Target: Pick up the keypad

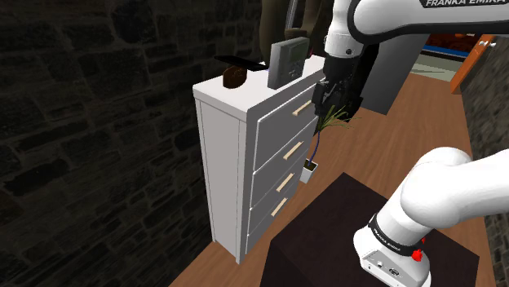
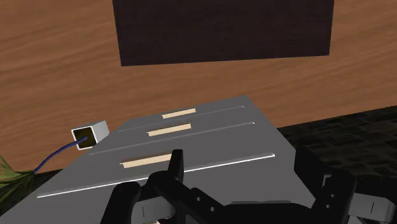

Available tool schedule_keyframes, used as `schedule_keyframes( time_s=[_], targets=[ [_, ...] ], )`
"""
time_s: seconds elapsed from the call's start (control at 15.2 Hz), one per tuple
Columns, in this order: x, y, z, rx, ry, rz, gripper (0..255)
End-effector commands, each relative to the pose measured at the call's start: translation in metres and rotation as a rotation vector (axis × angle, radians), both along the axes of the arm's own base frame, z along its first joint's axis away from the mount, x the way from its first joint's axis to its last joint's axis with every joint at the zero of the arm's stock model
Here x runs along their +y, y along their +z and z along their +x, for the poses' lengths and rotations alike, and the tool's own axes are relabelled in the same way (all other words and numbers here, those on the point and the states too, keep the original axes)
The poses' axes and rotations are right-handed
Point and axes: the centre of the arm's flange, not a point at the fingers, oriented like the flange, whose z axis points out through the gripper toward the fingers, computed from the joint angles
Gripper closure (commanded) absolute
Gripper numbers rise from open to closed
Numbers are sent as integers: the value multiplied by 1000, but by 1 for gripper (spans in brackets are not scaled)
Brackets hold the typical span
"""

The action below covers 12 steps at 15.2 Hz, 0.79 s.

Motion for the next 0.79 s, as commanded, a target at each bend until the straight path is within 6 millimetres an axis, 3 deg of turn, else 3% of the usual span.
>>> schedule_keyframes(
  time_s=[0.0, 0.4, 0.73],
  targets=[
    [0, 0, 0, 0, 0, 0, 0],
    [18, 43, 65, 3, -253, 10, 0],
    [20, 79, 121, 6, -464, 18, 0]
  ],
)
